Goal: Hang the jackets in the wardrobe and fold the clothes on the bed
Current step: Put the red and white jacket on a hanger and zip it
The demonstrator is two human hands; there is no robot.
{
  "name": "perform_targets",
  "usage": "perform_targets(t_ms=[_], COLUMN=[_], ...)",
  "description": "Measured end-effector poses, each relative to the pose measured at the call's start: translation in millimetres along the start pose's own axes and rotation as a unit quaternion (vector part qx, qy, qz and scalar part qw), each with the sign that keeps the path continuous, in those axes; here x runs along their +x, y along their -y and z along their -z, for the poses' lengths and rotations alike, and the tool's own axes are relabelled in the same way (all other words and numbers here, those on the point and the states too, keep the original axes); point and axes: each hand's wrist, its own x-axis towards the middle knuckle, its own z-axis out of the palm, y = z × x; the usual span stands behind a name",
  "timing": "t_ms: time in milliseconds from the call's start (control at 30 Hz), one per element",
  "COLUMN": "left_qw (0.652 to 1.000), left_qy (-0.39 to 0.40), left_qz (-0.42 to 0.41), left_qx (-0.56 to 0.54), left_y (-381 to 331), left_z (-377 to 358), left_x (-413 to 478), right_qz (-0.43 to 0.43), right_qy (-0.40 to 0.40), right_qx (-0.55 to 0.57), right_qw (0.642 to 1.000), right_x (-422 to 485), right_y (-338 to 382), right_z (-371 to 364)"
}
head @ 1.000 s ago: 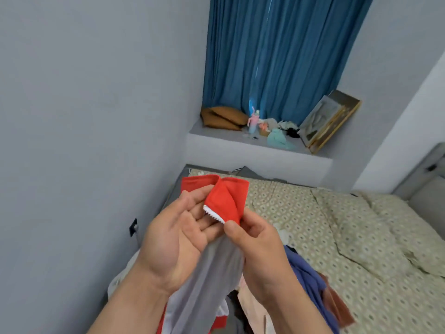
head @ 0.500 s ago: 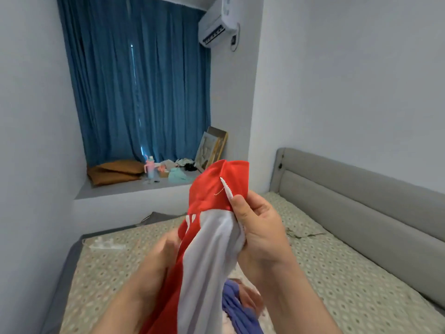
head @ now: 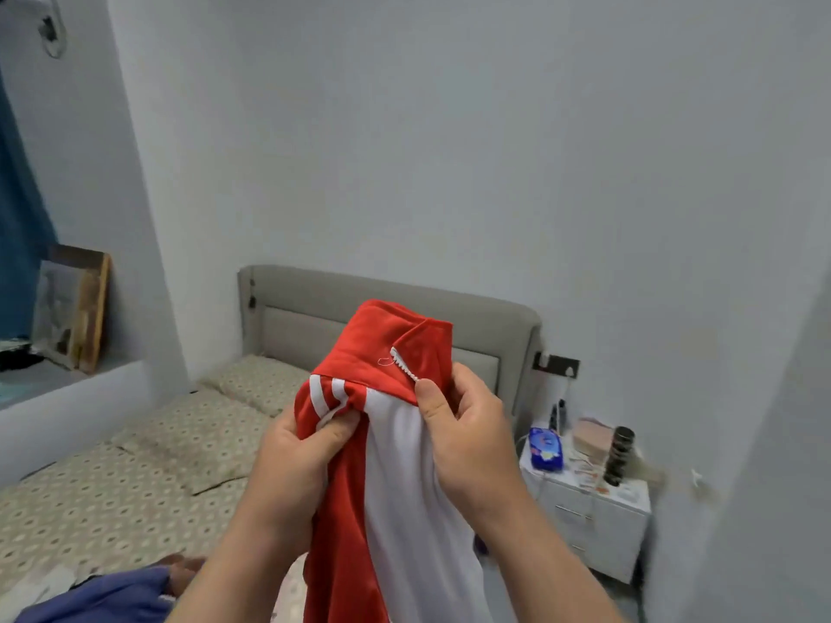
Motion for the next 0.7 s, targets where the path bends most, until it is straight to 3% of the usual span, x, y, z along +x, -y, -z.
perform_targets(t_ms=[133,333,467,600,700], left_qw=[0.996,0.977,0.958,0.926,0.881], left_qy=[0.080,0.188,0.215,0.274,0.349], left_qz=[0.019,0.078,0.174,0.244,0.288], left_qx=[-0.016,-0.069,-0.075,-0.093,-0.135], left_y=[34,89,137,178,198], left_z=[-91,-213,-279,-336,-374], left_x=[3,6,24,49,64], right_qz=[0.006,-0.022,-0.053,-0.089,-0.097], right_qy=[-0.071,-0.190,-0.192,-0.255,-0.344], right_qx=[-0.112,-0.166,-0.172,-0.227,-0.253], right_qw=[0.991,0.967,0.965,0.936,0.899], right_x=[-8,-31,-36,-27,-18], right_y=[5,-3,-13,-25,-34], right_z=[108,225,286,326,351])
